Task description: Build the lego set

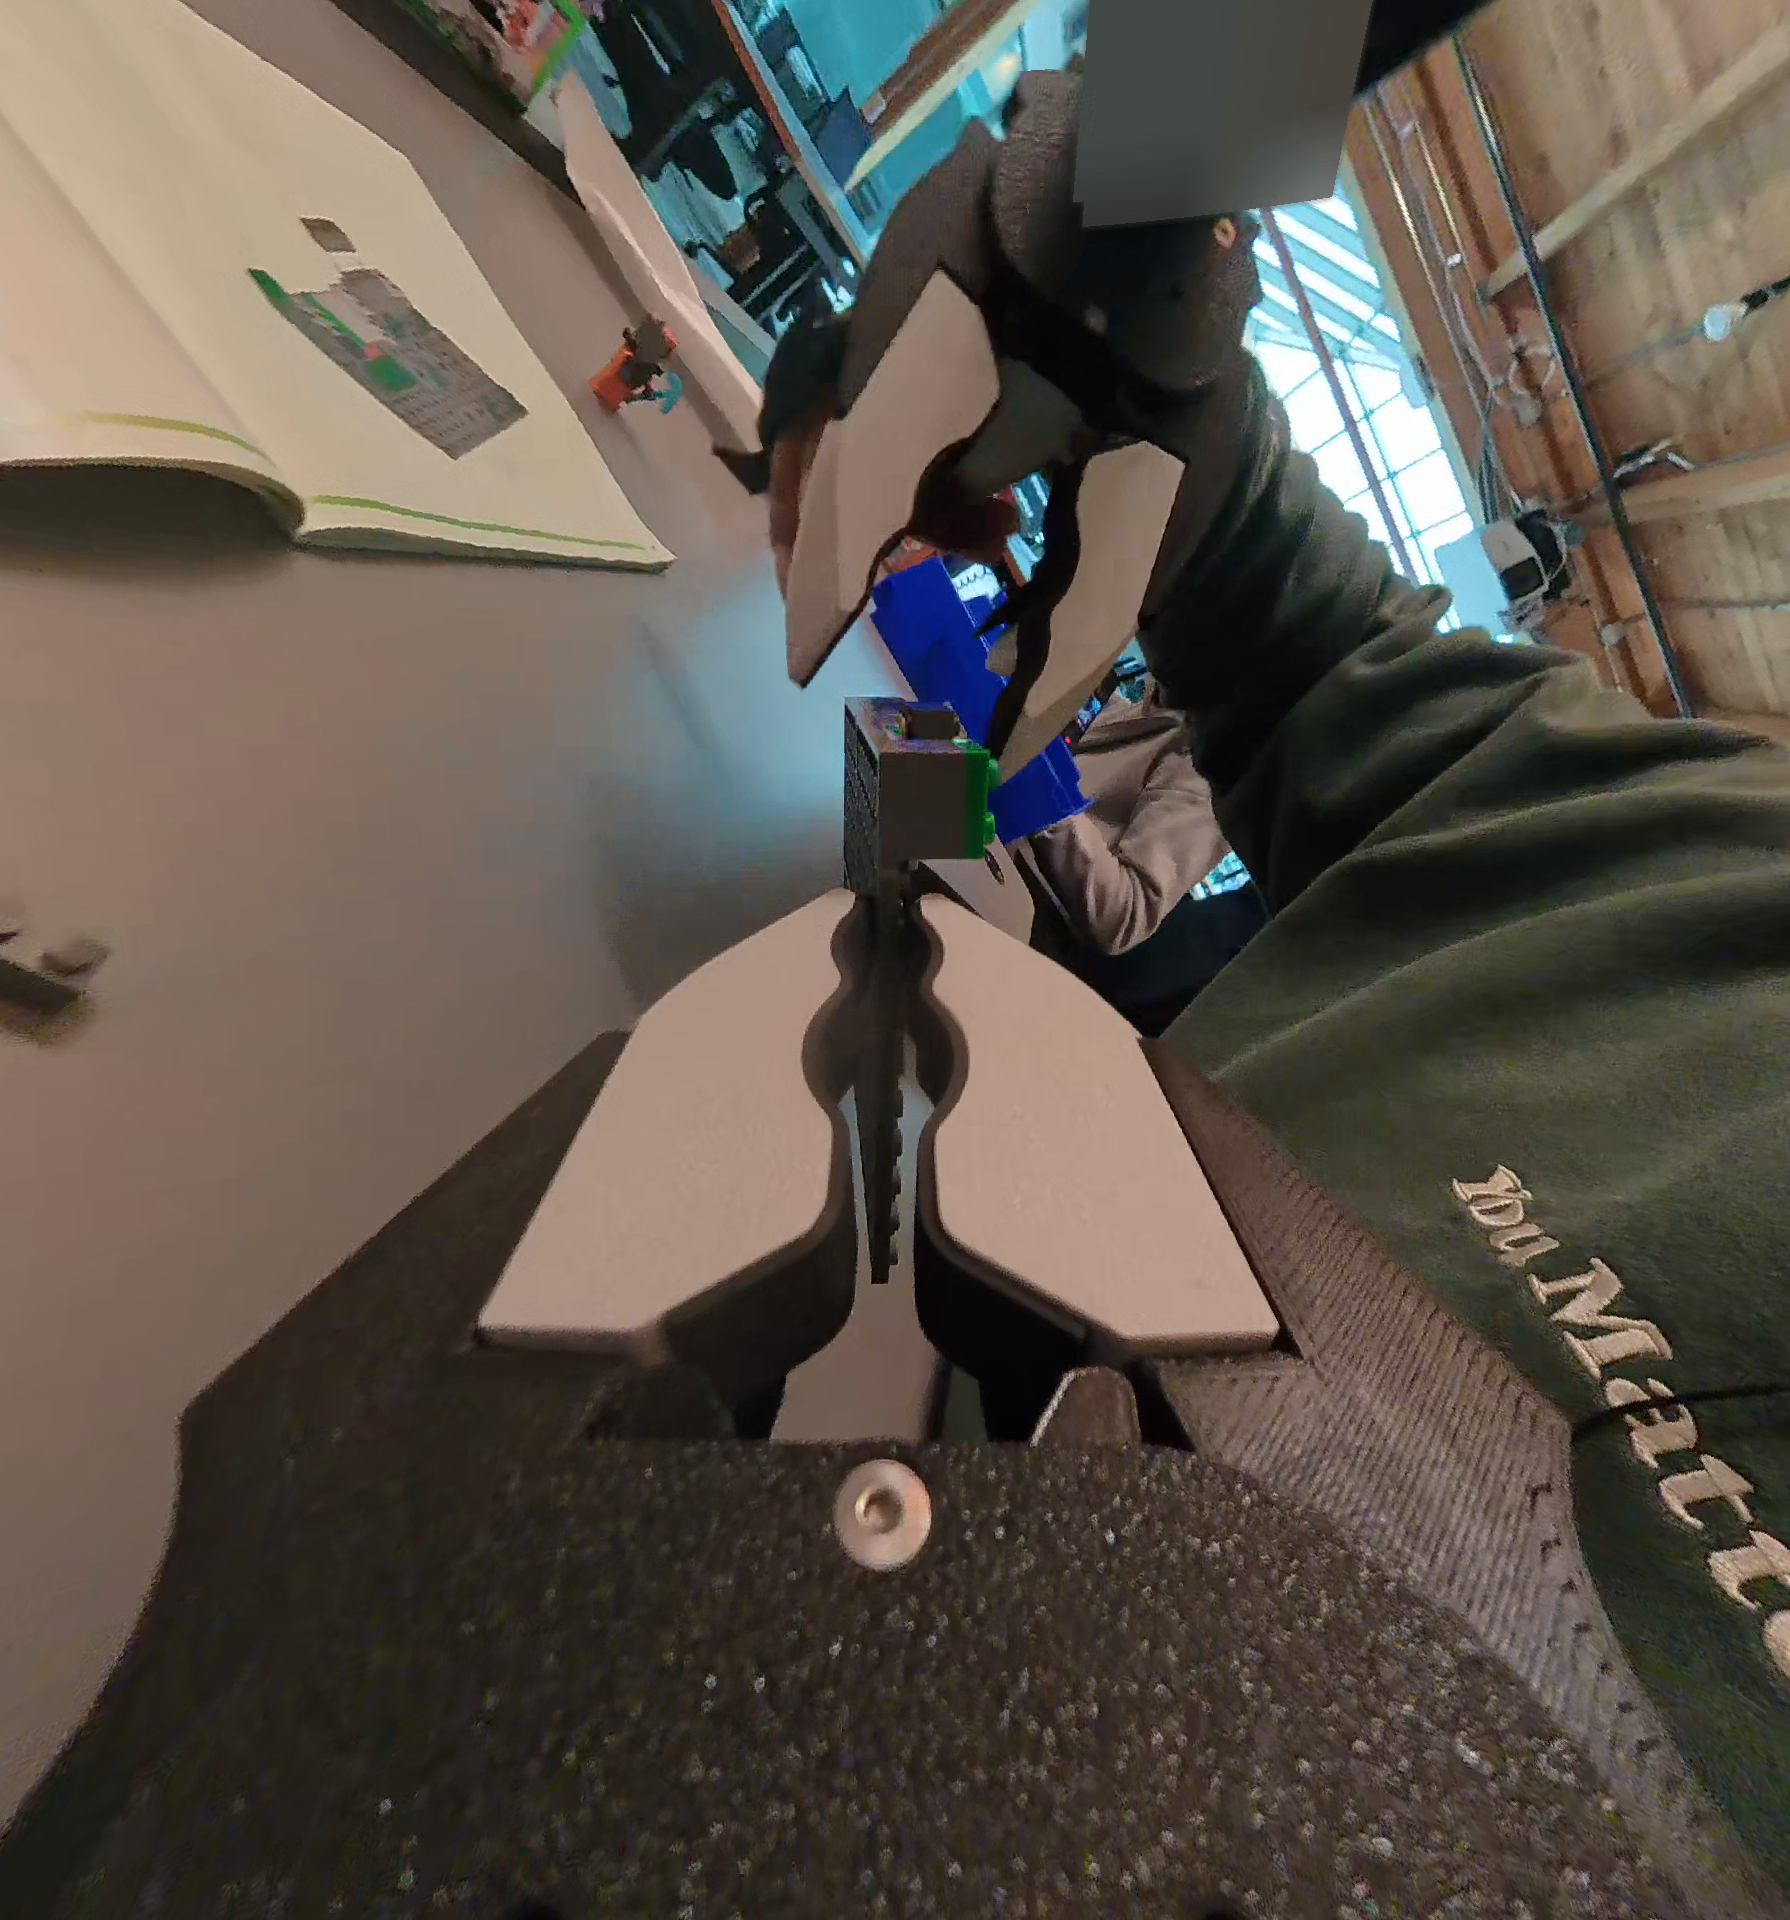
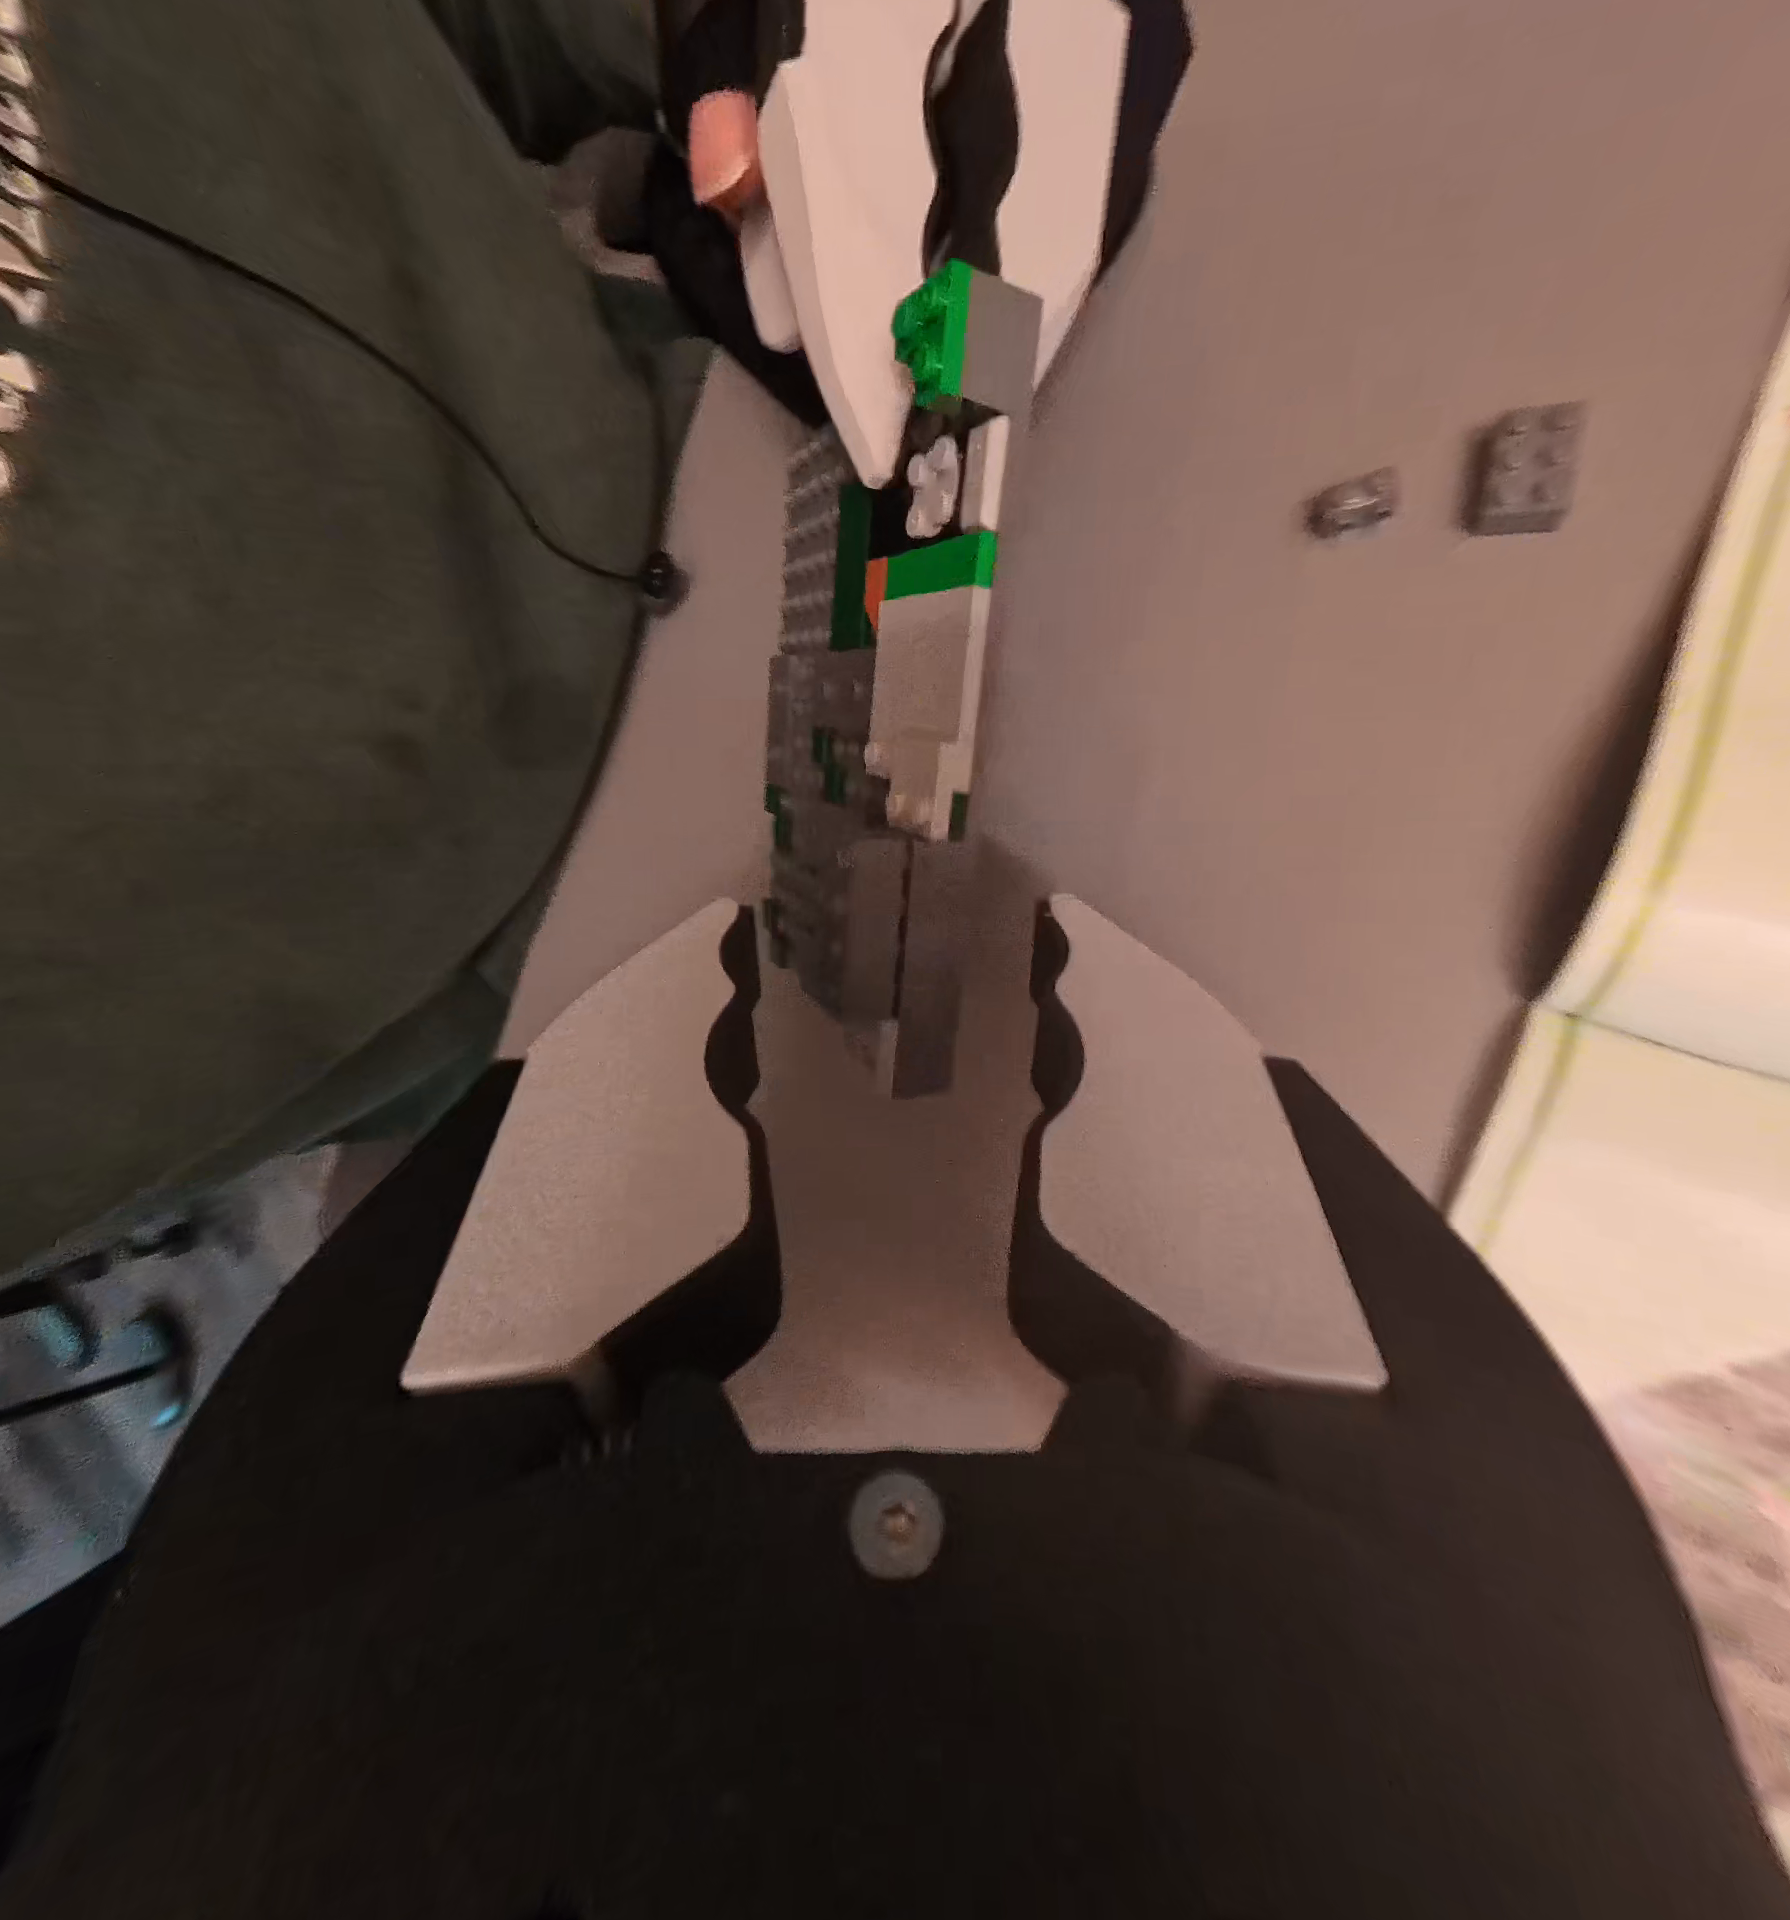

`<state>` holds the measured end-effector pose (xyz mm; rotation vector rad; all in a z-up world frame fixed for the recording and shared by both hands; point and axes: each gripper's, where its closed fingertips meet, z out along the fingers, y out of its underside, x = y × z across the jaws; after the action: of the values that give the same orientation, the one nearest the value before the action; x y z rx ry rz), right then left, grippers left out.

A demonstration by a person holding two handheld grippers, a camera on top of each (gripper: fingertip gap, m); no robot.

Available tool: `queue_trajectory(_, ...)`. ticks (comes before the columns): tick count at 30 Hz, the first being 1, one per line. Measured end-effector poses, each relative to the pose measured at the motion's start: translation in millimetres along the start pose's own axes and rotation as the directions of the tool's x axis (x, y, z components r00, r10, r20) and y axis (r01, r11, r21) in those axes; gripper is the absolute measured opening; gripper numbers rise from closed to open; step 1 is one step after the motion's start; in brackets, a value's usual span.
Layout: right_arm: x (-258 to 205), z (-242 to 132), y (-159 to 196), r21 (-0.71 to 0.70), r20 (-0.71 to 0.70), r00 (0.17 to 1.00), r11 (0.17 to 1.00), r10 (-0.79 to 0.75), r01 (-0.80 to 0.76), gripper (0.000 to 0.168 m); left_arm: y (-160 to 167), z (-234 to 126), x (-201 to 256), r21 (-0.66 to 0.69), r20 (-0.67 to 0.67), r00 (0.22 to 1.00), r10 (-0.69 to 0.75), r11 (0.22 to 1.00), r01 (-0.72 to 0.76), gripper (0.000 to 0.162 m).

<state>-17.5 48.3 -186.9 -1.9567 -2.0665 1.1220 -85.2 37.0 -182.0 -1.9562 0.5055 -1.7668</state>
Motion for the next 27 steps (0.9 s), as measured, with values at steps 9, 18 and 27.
queue_trajectory(9,-16.6,15.8,10.0,-0.063,0.187,0.980,0.996,0.070,-0.059,0.034,6.0,8.1,8.8,-0.045,-0.009,0.998,0.063,0.997,-0.064,0.006)
queue_trajectory(18,-26.6,25.2,8.0,-0.008,0.225,0.971,0.997,0.081,-0.081,0.029,5.8,2.5,15.5,-0.036,-0.026,0.993,0.113,0.993,-0.114,0.006)
queue_trajectory(27,-29.3,31.8,0.9,0.097,0.179,0.980,0.990,0.083,-0.102,0.029,0.0,-2.8,18.1,0.035,-0.034,0.993,0.114,0.993,-0.113,0.006)
